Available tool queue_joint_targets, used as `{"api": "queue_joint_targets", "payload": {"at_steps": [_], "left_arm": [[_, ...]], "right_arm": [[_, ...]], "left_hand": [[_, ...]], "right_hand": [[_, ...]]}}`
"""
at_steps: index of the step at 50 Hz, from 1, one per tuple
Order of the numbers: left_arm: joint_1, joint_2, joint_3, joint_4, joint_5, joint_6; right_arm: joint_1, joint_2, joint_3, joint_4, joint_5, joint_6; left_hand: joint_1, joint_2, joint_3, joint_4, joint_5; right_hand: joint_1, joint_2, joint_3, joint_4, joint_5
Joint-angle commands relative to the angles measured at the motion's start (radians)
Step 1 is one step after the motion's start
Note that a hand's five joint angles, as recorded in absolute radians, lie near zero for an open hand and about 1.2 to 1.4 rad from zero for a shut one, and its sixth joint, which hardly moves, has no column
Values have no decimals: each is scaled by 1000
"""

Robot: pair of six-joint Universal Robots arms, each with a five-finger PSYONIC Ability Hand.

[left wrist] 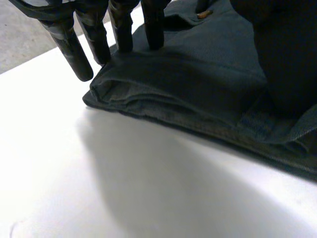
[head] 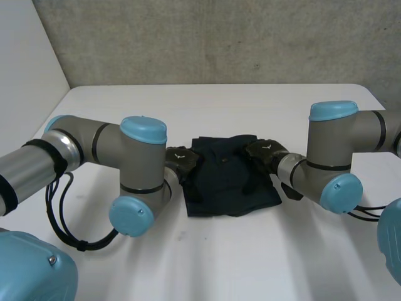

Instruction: Fold the shorts.

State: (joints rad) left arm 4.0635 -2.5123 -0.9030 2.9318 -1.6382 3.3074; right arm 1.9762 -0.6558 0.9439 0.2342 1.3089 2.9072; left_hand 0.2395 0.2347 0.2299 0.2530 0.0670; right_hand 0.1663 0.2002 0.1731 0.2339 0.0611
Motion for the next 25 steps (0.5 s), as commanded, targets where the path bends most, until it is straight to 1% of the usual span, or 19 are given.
{"api": "queue_joint_targets", "payload": {"at_steps": [1,4,5,7,8,11,12,14,15,16,18,19,21,22,25], "left_arm": [[-11,23,0,-6,9,23],[-18,69,1,-6,8,23],[-21,116,1,-5,8,21],[-20,162,-2,-6,8,18],[-17,211,-5,-6,6,15],[-11,295,-13,-5,3,14],[6,352,-20,-6,-2,12],[35,415,-36,-11,-2,12],[57,449,-48,-13,0,11],[102,516,-77,-16,-2,3],[141,584,-111,-26,0,-17],[172,646,-143,-45,1,-44],[198,699,-175,-68,4,-71],[218,743,-206,-97,6,-92],[235,812,-261,-146,11,-112]], "right_arm": [[-2,-53,13,8,3,-49],[-2,-103,22,4,0,-49],[0,-146,32,-3,-2,-45],[3,-192,41,-10,-2,-34],[3,-243,47,-22,6,-25],[1,-330,59,-53,41,3],[0,-390,73,-78,83,29],[-3,-450,91,-98,137,61],[-5,-506,113,-114,198,87],[-5,-539,125,-122,234,96],[-5,-582,147,-125,282,105],[-7,-629,171,-122,336,104],[-14,-691,206,-107,384,96],[-16,-706,217,-102,391,93],[-25,-769,277,-79,388,89]], "left_hand": [[3,8,13,-10,1],[3,8,13,-10,1],[0,5,10,-13,-2],[-3,2,7,-16,-5],[-5,-1,4,-19,-7],[-8,-4,1,-22,-10],[-11,-7,-2,-25,-13],[-20,-15,-11,-34,-22],[-23,-18,-13,-37,-25],[-26,-21,-16,-39,-28],[-26,-21,-16,-40,-28],[-26,-21,-16,-40,-28],[-26,-21,-16,-40,-28],[-32,-27,-22,-45,-34],[-46,-42,-37,-60,-49]], "right_hand": [[8,-26,1,-59,-61],[8,-26,1,-59,-61],[8,-26,1,-59,-61],[8,-26,1,-59,-61],[8,-26,1,-59,-61],[8,-26,1,-59,-61],[8,-26,1,-59,-61],[8,-26,1,-59,-61],[8,-26,1,-59,-61],[8,-26,1,-59,-61],[8,-26,1,-59,-61],[8,-26,1,-59,-61],[8,-26,1,-59,-61],[8,-26,1,-59,-61],[8,-26,1,-59,-61]]}}
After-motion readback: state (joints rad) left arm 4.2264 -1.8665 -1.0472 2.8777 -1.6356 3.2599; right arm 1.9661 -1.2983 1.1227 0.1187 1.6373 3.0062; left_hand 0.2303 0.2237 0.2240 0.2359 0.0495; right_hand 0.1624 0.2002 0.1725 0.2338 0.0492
